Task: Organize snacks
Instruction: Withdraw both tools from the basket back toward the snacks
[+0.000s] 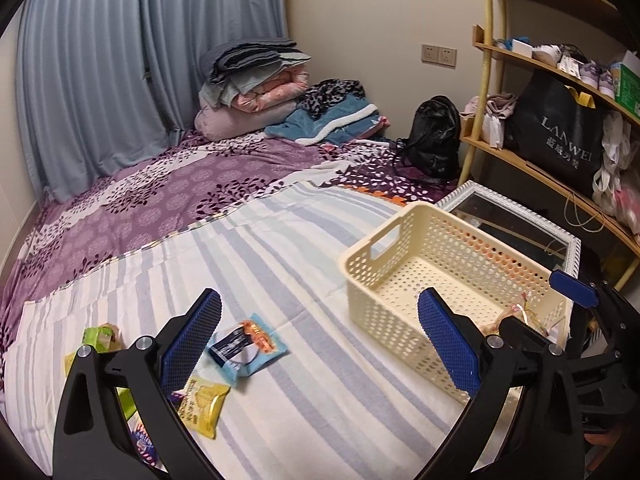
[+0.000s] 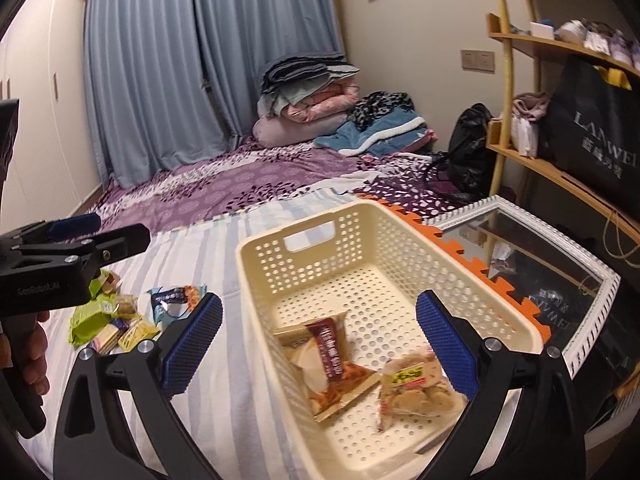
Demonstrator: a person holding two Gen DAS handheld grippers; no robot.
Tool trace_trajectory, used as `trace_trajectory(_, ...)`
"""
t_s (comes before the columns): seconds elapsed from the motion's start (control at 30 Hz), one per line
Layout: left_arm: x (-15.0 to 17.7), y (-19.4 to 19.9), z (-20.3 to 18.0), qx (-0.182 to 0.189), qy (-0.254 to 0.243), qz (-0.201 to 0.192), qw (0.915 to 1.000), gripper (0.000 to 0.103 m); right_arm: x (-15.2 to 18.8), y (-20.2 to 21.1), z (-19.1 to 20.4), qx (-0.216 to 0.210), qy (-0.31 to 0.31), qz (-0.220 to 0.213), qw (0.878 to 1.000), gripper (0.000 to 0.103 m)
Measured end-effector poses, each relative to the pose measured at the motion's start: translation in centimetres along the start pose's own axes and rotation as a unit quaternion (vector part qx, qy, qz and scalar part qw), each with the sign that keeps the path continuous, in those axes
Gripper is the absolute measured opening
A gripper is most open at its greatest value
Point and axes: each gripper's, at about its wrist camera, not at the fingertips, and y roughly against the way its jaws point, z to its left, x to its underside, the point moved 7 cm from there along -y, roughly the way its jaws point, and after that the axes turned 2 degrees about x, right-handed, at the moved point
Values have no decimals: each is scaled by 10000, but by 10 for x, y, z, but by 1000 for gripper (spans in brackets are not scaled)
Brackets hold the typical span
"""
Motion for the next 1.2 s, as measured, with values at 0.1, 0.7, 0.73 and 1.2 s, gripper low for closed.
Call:
trace_trajectory(0.1,9,7,25,-142,233,-3,9996,100,0,-4,24,-34,283,88,9996,97)
trace_trajectory(0.7,79,42,165,-1088,1325,241,9849,100,8,-31,146,-325,1373,434,9890,97)
trace_trajectory(0.73,83,43,172,-1137,1371,266,9837,100,9,-33,151,-350,1395,458,9885,97)
trace_trajectory(1.2,118,44,215,-1446,1796,534,9716,100,18,-61,196,-464,1725,728,9812,97)
